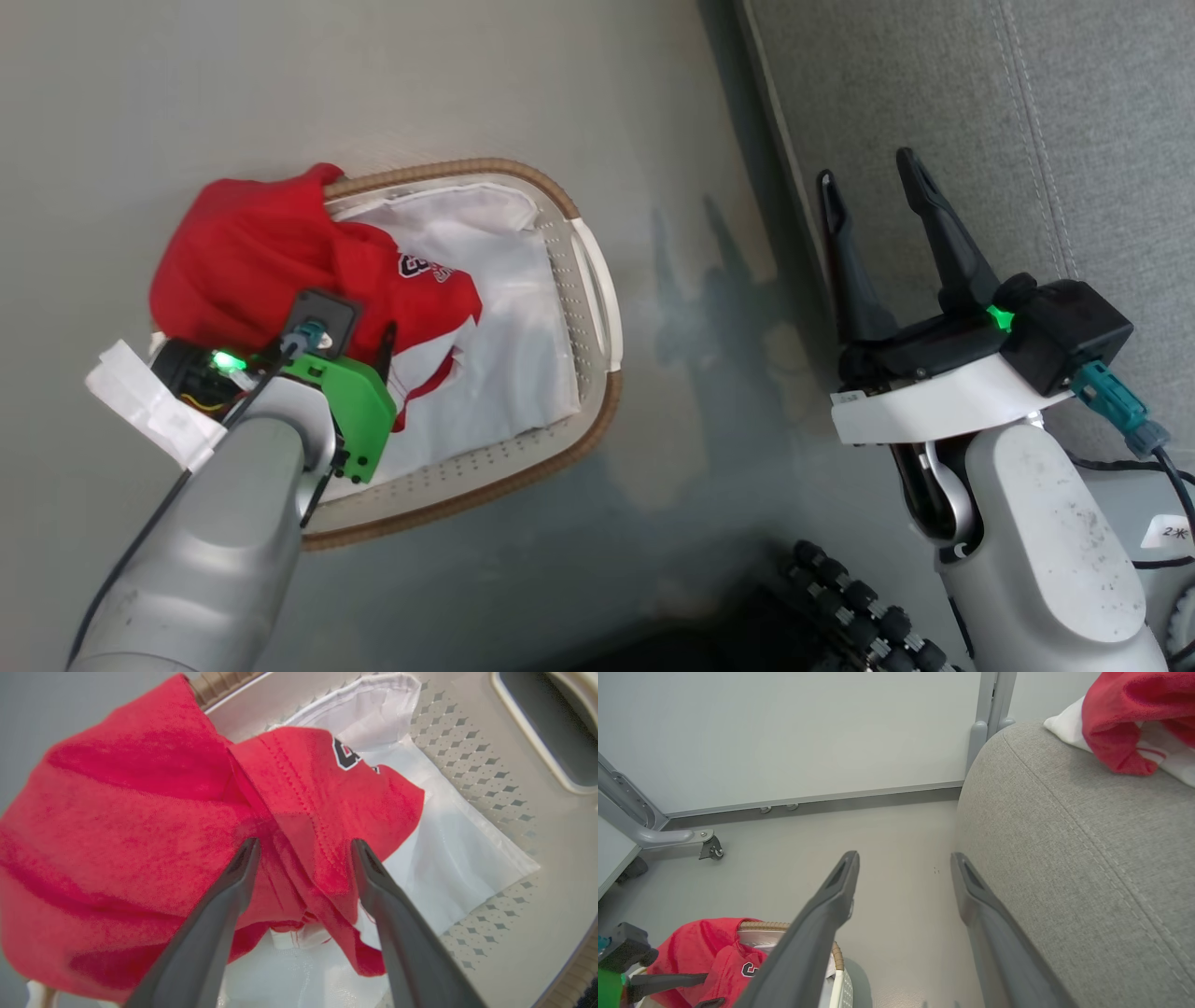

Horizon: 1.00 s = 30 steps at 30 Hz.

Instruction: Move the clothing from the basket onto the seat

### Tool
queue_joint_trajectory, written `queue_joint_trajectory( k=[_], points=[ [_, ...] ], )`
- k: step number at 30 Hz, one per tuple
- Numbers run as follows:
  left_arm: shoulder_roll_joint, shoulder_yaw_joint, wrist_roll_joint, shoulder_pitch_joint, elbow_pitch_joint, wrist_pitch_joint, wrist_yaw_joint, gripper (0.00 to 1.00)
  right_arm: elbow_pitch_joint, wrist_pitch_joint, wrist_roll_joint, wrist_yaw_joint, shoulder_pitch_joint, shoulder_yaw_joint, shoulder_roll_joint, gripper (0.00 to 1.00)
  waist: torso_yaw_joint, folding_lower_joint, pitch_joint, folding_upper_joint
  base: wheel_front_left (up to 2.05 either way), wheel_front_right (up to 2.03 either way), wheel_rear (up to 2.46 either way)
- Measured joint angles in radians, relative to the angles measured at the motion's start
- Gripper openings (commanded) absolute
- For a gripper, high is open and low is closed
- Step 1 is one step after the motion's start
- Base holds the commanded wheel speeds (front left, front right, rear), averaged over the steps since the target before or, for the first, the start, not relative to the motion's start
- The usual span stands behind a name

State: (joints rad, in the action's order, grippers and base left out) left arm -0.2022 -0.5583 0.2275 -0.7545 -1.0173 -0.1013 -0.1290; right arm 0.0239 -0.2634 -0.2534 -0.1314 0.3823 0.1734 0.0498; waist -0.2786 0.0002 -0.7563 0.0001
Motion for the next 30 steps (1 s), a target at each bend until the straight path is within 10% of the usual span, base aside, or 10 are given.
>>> queue_joint_trajectory(
  k=[9, 14, 30],
  points=[
    [0.002, -0.067, 0.020, -0.041, -0.033, 0.017, 0.000, 1.00, -0.004, 0.000, -0.019, 0.000, 0.016, 0.022, 0.000, 1.00, -0.048, 0.0000, -0.071, 0.0000, 0.00, 0.00, 0.00],
    [0.009, -0.093, 0.047, -0.048, -0.040, -0.009, 0.000, 0.00, -0.001, 0.000, -0.021, 0.000, 0.019, 0.025, 0.000, 1.00, -0.057, 0.0000, -0.085, 0.0000, 0.00, 0.00, 0.00],
    [0.030, -0.112, 0.072, -0.010, 0.070, -0.157, 0.000, 0.00, 0.064, 0.000, 0.042, 0.000, 0.012, -0.009, -0.001, 1.00, 0.006, -0.0002, 0.031, 0.0000, 0.00, 0.00, 0.00]
  ],
)
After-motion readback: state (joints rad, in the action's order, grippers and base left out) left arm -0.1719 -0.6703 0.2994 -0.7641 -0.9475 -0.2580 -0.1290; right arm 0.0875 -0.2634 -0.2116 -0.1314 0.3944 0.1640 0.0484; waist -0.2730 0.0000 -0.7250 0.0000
